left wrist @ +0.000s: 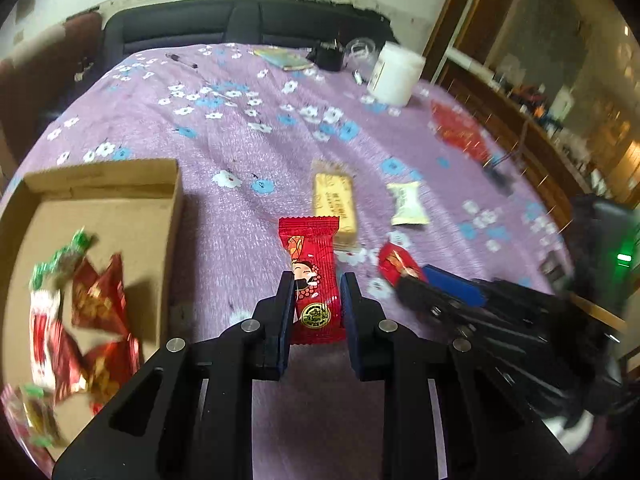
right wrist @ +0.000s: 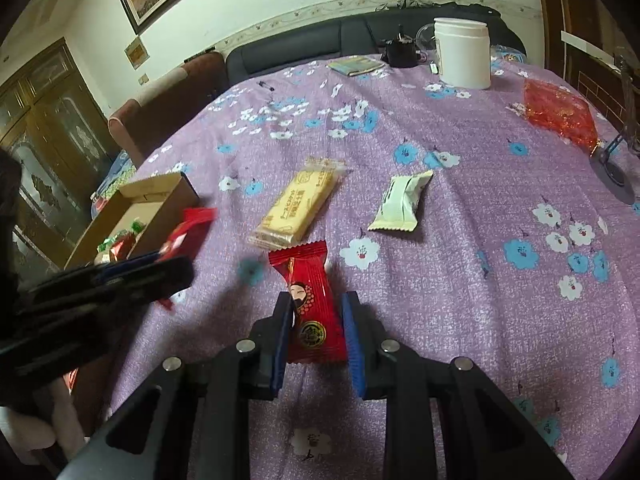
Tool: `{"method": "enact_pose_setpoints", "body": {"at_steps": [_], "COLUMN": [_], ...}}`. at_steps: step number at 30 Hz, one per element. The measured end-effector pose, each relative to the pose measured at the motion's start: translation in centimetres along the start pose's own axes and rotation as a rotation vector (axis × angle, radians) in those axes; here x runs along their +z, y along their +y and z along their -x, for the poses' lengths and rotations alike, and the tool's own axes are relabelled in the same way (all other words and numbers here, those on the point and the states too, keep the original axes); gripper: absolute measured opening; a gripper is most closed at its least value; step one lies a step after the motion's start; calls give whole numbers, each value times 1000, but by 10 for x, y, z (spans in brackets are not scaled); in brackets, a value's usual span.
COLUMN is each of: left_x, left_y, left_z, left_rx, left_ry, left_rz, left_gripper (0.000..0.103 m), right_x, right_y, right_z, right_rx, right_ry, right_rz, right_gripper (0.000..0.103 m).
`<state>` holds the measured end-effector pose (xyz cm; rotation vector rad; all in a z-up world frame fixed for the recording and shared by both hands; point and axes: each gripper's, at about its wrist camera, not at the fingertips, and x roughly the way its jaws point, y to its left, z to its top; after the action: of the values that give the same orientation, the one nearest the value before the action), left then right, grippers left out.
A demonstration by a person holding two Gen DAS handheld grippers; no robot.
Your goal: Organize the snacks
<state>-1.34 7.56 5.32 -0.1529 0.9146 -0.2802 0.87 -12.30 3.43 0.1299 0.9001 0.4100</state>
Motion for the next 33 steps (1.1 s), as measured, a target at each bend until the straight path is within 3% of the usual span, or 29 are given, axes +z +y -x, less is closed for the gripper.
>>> {"method": "enact_pose_setpoints", "body": {"at_steps": [5, 11, 17, 20, 24, 33], "left_x": [-15, -42, -71, -81, -90, -98], "left_y": [21, 70, 111, 126, 146, 161], "left_z": [45, 103, 131, 141, 145, 136], "left_rx": [-41, 7, 4, 6, 19, -9], "left_ry": [-73, -176, -240, -251, -243, -194], "left_rz": [74, 191, 285, 300, 314, 286], "left_gripper": [22, 22, 22, 22, 22, 22], "right_x": [2, 0, -7, -9, -15, -22], "right_y": [1, 7, 15, 21, 37, 140], "right_z": [9, 8, 5, 13, 30, 22], "right_rx": [22, 16, -33, -52, 9, 150], "right_ry": [-41, -40, -47, -64, -58, 26], "right_rz": [1, 18, 59, 74, 59, 217], "right_gripper": [28, 28, 28, 28, 28, 28]}}
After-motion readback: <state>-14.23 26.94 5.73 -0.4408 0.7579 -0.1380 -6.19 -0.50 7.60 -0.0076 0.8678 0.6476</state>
